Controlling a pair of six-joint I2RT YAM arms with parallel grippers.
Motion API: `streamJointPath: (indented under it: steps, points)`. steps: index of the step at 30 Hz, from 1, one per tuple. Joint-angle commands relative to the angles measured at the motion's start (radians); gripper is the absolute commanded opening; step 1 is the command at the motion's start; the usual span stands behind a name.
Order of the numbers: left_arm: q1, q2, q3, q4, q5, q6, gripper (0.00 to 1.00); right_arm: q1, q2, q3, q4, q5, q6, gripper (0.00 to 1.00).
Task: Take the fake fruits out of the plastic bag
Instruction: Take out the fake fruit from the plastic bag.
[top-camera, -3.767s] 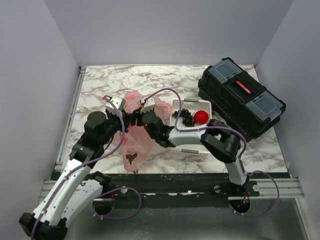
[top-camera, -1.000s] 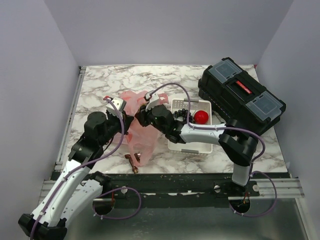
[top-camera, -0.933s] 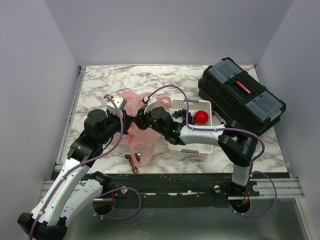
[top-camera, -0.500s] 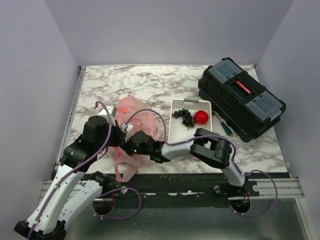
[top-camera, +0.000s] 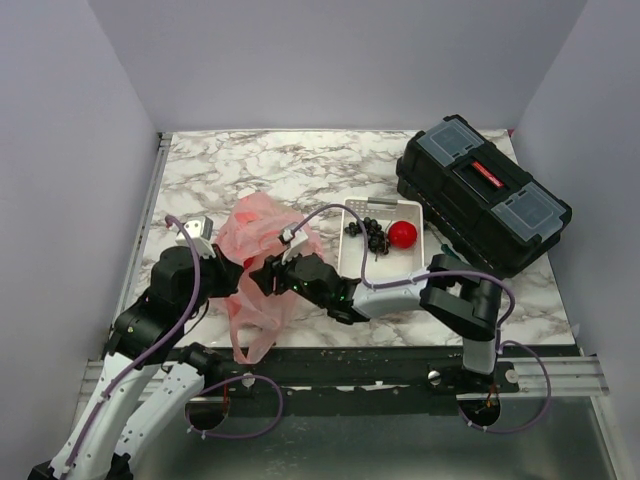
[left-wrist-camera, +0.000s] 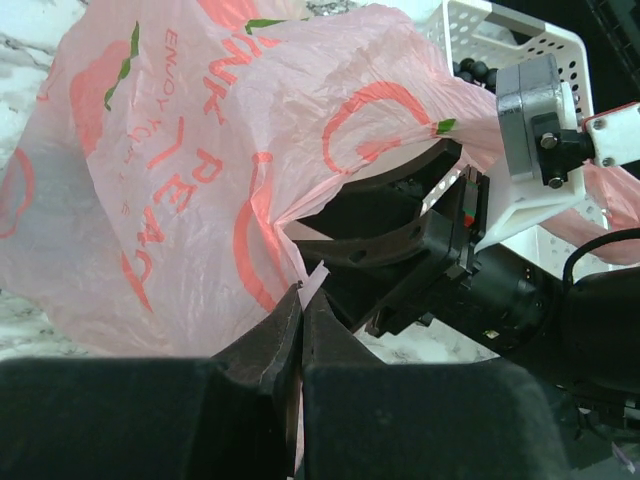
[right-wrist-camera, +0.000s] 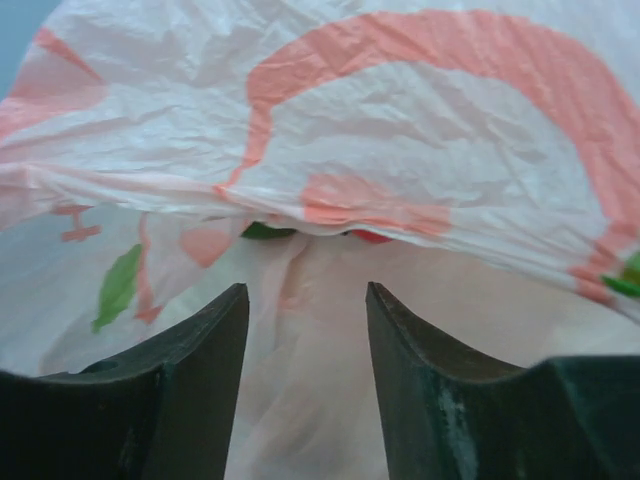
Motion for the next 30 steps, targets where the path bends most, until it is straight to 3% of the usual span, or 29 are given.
streamJointPath:
  steps: [1,6,14,24,30]
  points:
    - [-0.001,-0.005,-0.01,0.07,-0.029,0.061,0.0,-0.018,0.034,0.03,0.054,0.141,-0.087,0.56]
    - [-0.001,0.017,-0.007,0.086,-0.024,0.093,0.0,-0.054,0.134,0.156,0.056,0.106,-0.08,0.63]
    - [-0.001,0.05,-0.006,0.122,0.007,0.141,0.0,-0.055,0.267,0.3,0.047,0.115,-0.063,0.93]
    - [0.0,0.071,-0.028,0.171,0.026,0.168,0.0,-0.054,0.415,0.46,-0.068,0.07,-0.069,0.95]
    - [-0.001,0.06,-0.05,0.182,0.031,0.177,0.0,-0.055,0.47,0.525,-0.122,0.144,-0.031,0.82]
